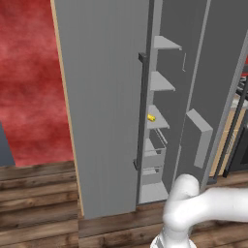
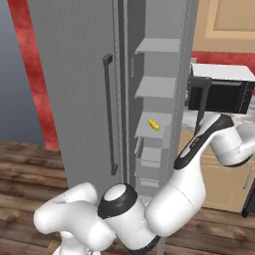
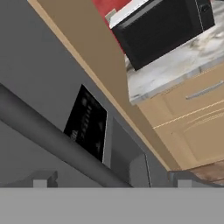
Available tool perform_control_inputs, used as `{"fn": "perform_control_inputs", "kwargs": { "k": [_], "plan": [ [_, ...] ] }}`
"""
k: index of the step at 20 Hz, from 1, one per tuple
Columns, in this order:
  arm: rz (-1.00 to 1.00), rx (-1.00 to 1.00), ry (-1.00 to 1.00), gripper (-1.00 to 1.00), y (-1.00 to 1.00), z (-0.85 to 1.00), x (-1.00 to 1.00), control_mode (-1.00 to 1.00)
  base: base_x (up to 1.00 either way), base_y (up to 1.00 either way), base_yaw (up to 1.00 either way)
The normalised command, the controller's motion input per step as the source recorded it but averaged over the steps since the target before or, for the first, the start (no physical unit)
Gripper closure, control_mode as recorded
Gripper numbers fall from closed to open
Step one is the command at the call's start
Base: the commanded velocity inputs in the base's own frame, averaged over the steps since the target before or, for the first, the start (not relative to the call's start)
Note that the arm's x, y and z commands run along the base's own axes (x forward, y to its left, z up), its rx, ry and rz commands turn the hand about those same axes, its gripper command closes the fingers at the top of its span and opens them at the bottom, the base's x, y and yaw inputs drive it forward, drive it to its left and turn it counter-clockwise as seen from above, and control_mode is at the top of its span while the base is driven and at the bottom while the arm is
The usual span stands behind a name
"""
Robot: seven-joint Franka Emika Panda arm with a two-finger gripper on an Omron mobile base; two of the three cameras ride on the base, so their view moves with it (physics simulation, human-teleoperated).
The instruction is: Pick up the frozen chicken drumstick from the freezer, place it on any shelf in the fridge, and close the fridge and freezer doors when done.
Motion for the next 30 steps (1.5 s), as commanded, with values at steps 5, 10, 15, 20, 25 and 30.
{"fn": "perform_control_inputs", "kwargs": {
  "k": [5, 10, 15, 20, 25, 30],
  "plan": [
    [0.08, 0.0, 0.0, -1.0, 0.22, -0.02, 0.53, -1.0, 0.0, 0.0, 0.0],
    [0.15, 0.01, 0.0, -1.0, 0.4, 0.0, 0.46, -1.0, 0.0, 0.0, 0.0],
    [0.22, 0.01, 0.0, -1.0, 0.86, 0.0, 0.4, -1.0, 0.0, 0.0, 0.0],
    [0.23, 0.0, 0.0, -1.0, 1.0, 0.0, 0.36, -1.0, 0.0, 0.0, 0.0],
    [0.14, 0.03, -0.01, -1.0, 1.0, 0.0, 0.53, -1.0, 0.0, 0.0, 0.0],
    [0.04, 0.03, -0.03, -1.0, 1.0, 0.0, 0.54, -1.0, 0.0, 0.0, 0.0]
  ]
}}
